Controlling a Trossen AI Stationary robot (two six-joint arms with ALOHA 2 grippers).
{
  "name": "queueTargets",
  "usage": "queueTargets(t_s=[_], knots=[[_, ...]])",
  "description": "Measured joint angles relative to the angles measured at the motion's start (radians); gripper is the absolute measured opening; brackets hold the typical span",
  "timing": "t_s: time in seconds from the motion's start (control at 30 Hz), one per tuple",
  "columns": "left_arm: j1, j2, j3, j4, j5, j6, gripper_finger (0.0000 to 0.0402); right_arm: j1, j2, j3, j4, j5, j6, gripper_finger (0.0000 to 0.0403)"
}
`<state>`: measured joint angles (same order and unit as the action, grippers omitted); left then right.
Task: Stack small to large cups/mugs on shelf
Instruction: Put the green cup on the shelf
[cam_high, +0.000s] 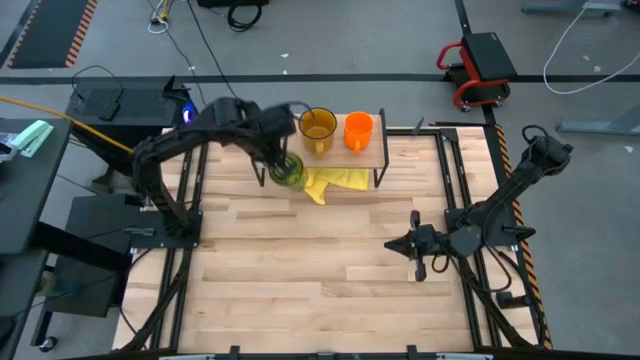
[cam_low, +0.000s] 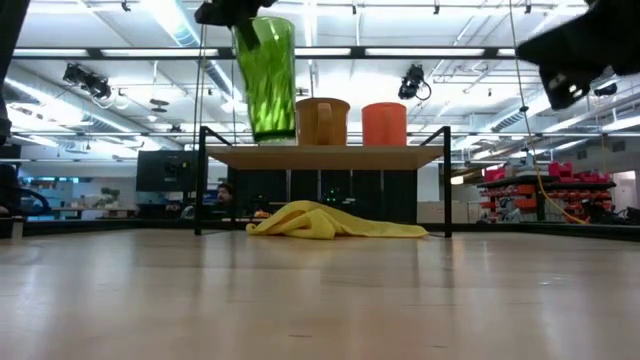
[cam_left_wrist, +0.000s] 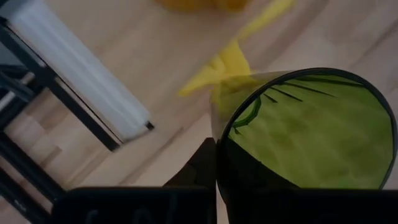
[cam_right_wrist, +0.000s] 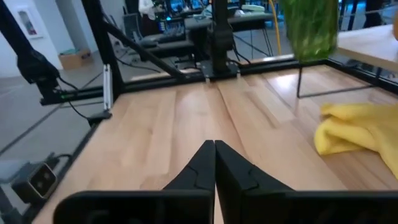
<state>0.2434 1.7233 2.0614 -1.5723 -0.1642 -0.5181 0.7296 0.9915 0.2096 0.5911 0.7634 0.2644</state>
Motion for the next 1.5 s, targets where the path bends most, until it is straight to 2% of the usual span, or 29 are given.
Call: queueTargets(t_s=[0.3,0.43,0.63,1.03,1.5], knots=[[0.137,0.0,0.192,0.001,0.002,0.044,0.0012,-0.039,-0.01,-0.032,-0.024,0.002,0.001,0.001],[0.208,-0.002,0.232,0.001,0.028,0.059,0.0012,-0.066,-0.01,-0.032,-0.027,-0.006,0.006,0.0015],[0.305,-0.002,0.206,0.002,0.088,0.06,0.0012,-0.074,-0.01,-0.031,-0.062,-0.014,0.018,0.0005],[0.409,0.0,0.108,0.002,0.091,0.081,0.0012,-0.074,-0.01,-0.031,-0.091,-0.014,0.047,0.0011],[0.432,0.049,0.107,0.002,0.098,0.085,0.0012,-0.075,-0.01,-0.031,-0.122,-0.013,0.047,0.0015]])
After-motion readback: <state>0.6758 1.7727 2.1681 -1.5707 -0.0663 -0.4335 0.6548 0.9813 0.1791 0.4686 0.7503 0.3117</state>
